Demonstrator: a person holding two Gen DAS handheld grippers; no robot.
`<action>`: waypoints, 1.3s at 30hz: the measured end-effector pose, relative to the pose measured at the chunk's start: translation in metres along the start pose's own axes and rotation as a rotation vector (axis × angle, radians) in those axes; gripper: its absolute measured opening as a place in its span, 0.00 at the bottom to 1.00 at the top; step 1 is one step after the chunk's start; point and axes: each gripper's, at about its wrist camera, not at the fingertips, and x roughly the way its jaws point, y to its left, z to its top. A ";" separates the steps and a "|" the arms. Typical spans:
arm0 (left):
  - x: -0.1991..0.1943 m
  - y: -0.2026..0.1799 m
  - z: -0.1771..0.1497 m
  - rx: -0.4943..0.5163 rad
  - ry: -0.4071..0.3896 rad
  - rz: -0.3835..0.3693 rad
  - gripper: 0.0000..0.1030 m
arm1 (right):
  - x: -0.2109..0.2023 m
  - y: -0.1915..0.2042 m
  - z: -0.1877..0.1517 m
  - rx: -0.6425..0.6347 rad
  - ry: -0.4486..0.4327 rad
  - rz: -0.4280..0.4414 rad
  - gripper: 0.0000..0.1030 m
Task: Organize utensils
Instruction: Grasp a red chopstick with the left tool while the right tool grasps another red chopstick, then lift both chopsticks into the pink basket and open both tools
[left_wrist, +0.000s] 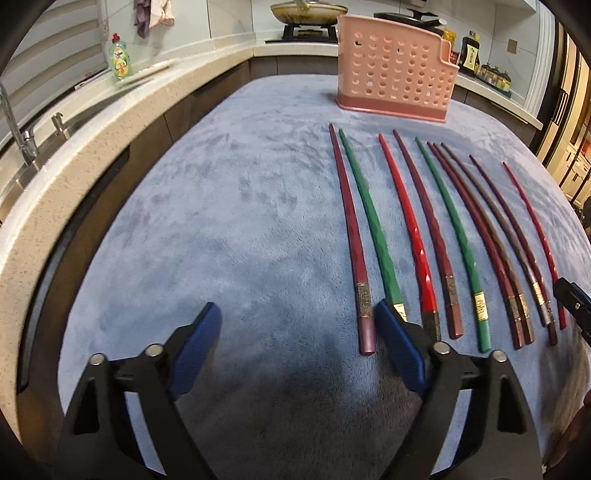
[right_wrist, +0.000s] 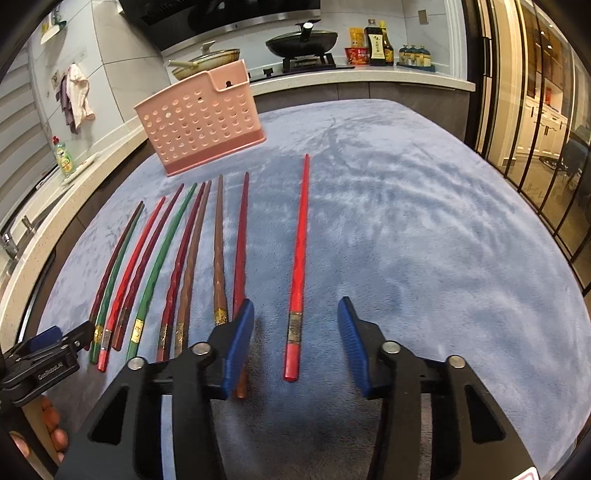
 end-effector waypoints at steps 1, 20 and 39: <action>0.000 -0.001 -0.001 0.004 -0.007 0.002 0.78 | 0.001 0.000 -0.001 -0.003 0.004 -0.001 0.31; -0.009 -0.003 0.003 0.004 -0.001 -0.073 0.09 | -0.002 -0.010 -0.002 0.010 0.017 0.005 0.07; -0.093 0.023 0.099 -0.033 -0.214 -0.144 0.07 | -0.097 -0.017 0.112 0.007 -0.255 0.088 0.07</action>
